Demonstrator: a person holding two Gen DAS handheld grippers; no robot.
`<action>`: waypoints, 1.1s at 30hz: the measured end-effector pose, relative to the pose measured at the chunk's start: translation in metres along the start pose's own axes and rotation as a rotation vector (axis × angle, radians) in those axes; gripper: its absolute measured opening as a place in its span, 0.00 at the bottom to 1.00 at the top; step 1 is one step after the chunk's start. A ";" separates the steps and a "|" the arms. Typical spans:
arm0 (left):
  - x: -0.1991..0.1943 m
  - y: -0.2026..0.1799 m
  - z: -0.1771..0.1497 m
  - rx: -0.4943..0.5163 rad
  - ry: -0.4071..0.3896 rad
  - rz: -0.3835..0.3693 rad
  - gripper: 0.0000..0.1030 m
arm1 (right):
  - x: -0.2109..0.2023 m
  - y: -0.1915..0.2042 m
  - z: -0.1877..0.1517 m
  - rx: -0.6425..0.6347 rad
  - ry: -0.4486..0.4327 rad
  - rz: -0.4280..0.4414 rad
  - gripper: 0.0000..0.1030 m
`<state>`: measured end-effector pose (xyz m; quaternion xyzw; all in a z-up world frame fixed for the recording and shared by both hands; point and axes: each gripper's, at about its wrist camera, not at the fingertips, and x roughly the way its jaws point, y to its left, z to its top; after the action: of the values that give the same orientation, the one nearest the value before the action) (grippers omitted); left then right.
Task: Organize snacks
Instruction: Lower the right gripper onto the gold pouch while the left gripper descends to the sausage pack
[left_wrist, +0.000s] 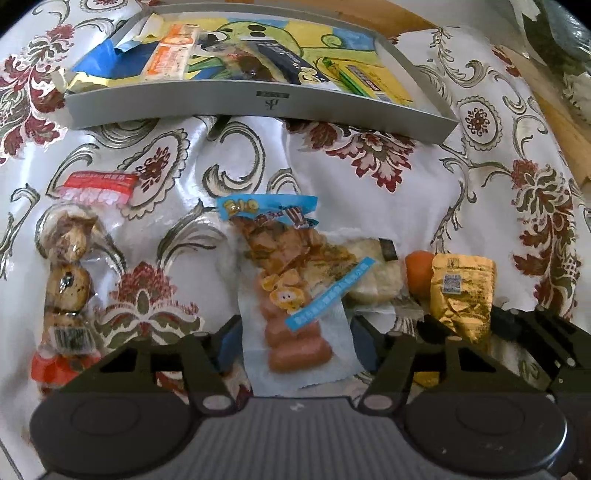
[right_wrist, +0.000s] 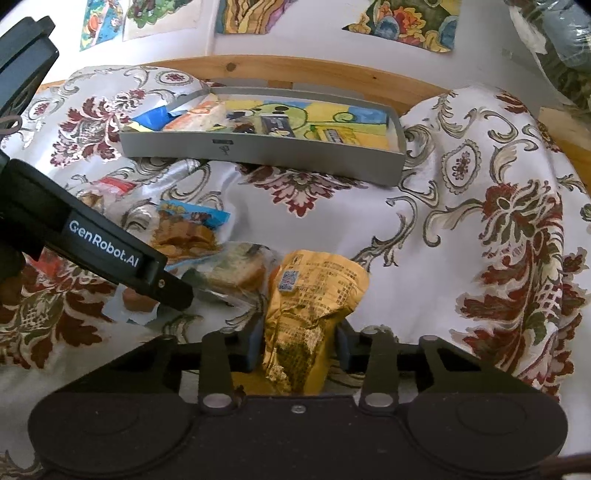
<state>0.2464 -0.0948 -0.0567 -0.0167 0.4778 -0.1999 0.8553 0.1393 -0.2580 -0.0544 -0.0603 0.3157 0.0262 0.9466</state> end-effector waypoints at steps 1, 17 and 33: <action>-0.002 0.000 -0.001 0.002 -0.001 0.001 0.63 | -0.001 0.001 0.001 -0.002 -0.002 0.006 0.35; -0.034 -0.007 -0.019 0.051 0.021 0.030 0.49 | -0.023 -0.001 0.008 0.008 -0.010 0.047 0.29; -0.009 -0.011 -0.010 0.045 0.036 0.064 0.77 | -0.003 -0.006 -0.002 0.039 0.080 0.031 0.63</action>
<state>0.2309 -0.0999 -0.0523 0.0214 0.4889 -0.1836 0.8525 0.1362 -0.2643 -0.0535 -0.0380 0.3548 0.0322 0.9336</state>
